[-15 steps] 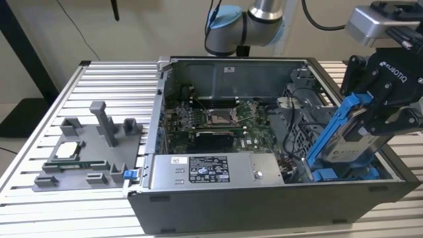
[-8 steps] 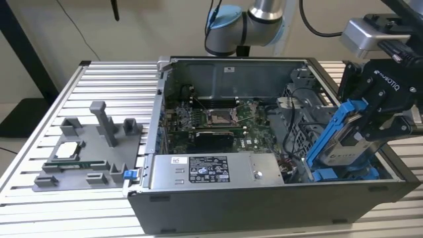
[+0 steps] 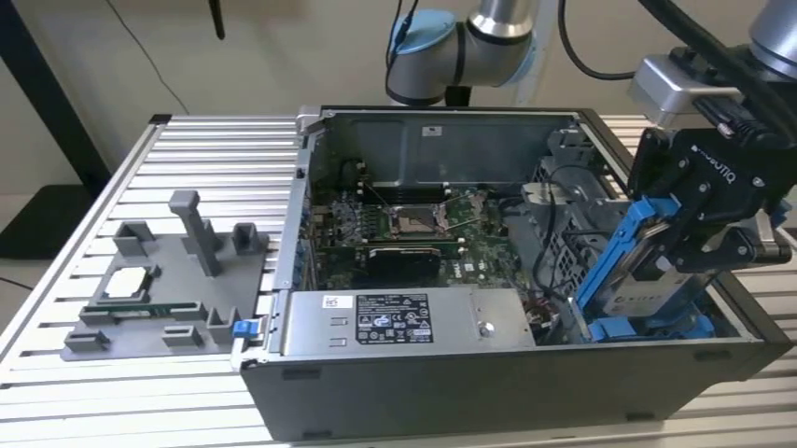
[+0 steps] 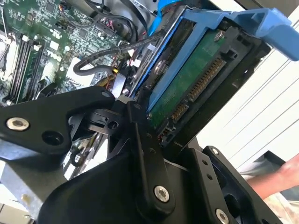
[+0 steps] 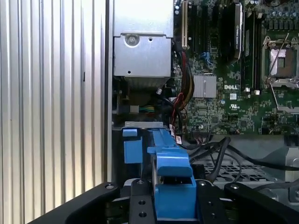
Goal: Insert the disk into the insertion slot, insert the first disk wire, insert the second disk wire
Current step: 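Insert the disk into the insertion slot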
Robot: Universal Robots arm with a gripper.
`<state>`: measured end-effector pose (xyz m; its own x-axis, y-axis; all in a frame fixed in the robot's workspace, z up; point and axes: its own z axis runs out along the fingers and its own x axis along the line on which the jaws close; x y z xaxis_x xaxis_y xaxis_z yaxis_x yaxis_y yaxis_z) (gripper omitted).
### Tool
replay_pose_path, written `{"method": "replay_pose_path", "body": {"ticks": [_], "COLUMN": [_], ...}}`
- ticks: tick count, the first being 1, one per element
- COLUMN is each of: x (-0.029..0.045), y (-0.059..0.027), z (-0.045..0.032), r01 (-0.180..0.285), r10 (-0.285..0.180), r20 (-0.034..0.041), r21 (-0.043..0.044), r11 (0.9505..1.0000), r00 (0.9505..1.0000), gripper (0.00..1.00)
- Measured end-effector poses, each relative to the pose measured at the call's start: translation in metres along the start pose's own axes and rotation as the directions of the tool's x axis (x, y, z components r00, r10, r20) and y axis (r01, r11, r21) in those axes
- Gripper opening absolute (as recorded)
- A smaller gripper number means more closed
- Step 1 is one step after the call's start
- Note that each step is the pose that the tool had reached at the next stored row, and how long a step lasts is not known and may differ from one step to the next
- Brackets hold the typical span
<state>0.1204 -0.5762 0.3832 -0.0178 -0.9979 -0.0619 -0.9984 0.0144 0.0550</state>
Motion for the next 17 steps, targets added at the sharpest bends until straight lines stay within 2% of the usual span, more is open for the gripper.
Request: {"method": "replay_pose_path", "body": {"ticks": [2,7,8,11,14,17], "x": [-0.0012,-0.0013,-0.0014,-0.0015,-0.0021,-0.0064], "y": [-0.0001,-0.0002,-0.0002,0.0000,0.0005,0.0008], "z": [0.0030,0.0032,0.0036,0.0001,-0.0079,-0.0103], "r01": [0.000,0.000,0.000,0.000,0.000,0.000], "r10": [0.000,0.000,0.000,0.000,0.000,0.000], "r20": [0.0036,0.0043,0.0055,0.0033,0.0035,0.0037], "r21": [0.0000,-0.0003,-0.0004,-0.0003,-0.0003,0.0002], "r11": [1.0000,1.0000,1.0000,1.0000,1.0000,1.0000], "r00": [1.0000,1.0000,1.0000,1.0000,1.0000,1.0000], "gripper": [0.00,0.00,1.00,1.00,1.00,1.00]}}
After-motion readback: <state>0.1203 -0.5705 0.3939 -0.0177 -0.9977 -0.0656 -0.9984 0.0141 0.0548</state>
